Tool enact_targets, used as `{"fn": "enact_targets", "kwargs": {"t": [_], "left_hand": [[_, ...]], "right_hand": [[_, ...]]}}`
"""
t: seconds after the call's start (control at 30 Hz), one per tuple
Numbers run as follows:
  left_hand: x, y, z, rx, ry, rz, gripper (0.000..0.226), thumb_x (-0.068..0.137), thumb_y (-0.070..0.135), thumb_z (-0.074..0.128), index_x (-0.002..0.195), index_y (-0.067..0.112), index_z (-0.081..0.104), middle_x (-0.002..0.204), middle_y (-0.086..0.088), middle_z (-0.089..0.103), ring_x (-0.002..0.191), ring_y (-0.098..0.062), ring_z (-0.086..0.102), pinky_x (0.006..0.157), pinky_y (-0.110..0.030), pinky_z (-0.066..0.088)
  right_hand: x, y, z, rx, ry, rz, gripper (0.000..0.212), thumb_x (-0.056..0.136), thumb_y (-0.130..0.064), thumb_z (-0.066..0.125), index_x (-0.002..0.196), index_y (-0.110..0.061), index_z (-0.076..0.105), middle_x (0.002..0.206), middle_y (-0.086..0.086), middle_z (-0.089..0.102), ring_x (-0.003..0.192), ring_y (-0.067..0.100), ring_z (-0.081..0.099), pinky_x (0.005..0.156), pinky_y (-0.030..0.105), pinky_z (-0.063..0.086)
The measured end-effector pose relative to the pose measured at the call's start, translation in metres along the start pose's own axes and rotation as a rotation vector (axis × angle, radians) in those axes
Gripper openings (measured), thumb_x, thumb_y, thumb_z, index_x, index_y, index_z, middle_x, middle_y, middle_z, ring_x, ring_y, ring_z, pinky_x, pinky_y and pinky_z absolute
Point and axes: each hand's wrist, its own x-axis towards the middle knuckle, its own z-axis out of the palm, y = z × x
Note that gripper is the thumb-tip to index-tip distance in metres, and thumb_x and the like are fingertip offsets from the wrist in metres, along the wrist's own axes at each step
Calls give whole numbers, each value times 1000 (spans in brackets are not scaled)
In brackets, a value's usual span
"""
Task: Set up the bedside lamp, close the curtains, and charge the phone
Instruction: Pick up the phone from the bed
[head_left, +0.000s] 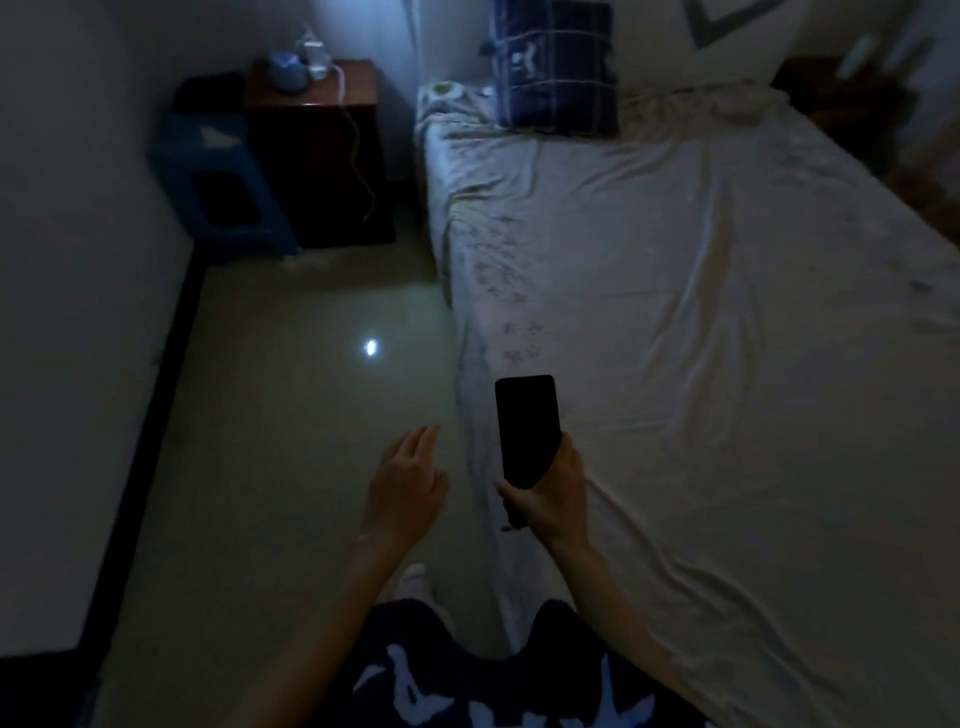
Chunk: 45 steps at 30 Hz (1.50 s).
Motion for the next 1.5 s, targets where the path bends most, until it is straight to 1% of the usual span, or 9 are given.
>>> {"fn": "enact_targets", "kwargs": {"t": [0.13, 0.27, 0.43, 0.6, 0.73, 1.0, 1.1, 1.23, 1.5], "left_hand": [[35, -38, -26, 9, 54, -51, 54, 82, 9, 54, 133, 5, 40, 130, -18, 51, 120, -35, 43, 99, -40, 39], [76, -72, -53, 27, 104, -86, 50, 83, 14, 49, 132, 4, 41, 130, -19, 51, 120, -36, 44, 101, -41, 38], [120, -108, -71, 39, 141, -127, 48, 84, 14, 52, 130, 2, 43, 128, -20, 53, 118, -37, 46, 102, -42, 37], [175, -134, -77, 28, 117, -204, 59, 80, 35, 29, 124, 1, 49, 119, -21, 58, 109, -37, 53, 97, -43, 42], [241, -154, -85, 30, 131, -238, 63, 79, 37, 26, 125, 1, 48, 120, -21, 58, 110, -36, 53, 97, -42, 42], [397, -182, -127, -5, 158, -352, 57, 84, 30, 36, 136, 8, 36, 136, -15, 45, 127, -29, 37, 106, -37, 31], [445, -192, -134, -15, 179, -382, 57, 84, 30, 35, 136, 8, 35, 137, -14, 45, 127, -28, 36, 106, -37, 31], [516, -212, -141, -56, 186, -371, 51, 90, 21, 47, 137, 10, 33, 139, -12, 42, 130, -25, 33, 107, -34, 30], [702, -277, -185, -66, 205, -292, 49, 90, 19, 49, 136, 8, 36, 139, -13, 43, 131, -25, 34, 106, -34, 31]], "right_hand": [[41, -37, 37, -56, -74, -65, 86, 60, -30, 84, 124, 2, 37, 117, 23, 47, 105, 34, 50, 74, 31, 41], [86, -76, 70, -109, -89, -97, 91, 58, -34, 84, 127, 2, 36, 118, 23, 48, 105, 37, 52, 83, 38, 47], [139, -113, 104, -127, -115, -90, 98, 57, -33, 85, 131, 5, 33, 123, 26, 47, 113, 38, 49, 92, 39, 43], [200, -136, 135, -124, -162, -117, 93, 55, -33, 85, 126, 3, 37, 119, 24, 49, 110, 35, 50, 89, 37, 44], [266, -164, 159, -164, -233, -159, 87, 59, -36, 81, 124, 1, 37, 121, 20, 48, 111, 32, 49, 86, 33, 43], [428, -245, 192, -144, -285, -235, 103, 59, -33, 82, 136, 5, 26, 129, 23, 44, 118, 33, 44, 95, 33, 40], [468, -262, 205, -149, -291, -235, 96, 58, -33, 81, 132, 2, 30, 121, 22, 47, 109, 33, 48, 87, 33, 42], [526, -279, 230, -178, -323, -209, 91, 59, -34, 80, 128, 3, 34, 120, 21, 46, 111, 32, 46, 86, 30, 40], [676, -347, 290, -194, -273, -145, 97, 63, -35, 80, 135, 0, 25, 130, 19, 40, 120, 30, 42, 93, 27, 37]]}}
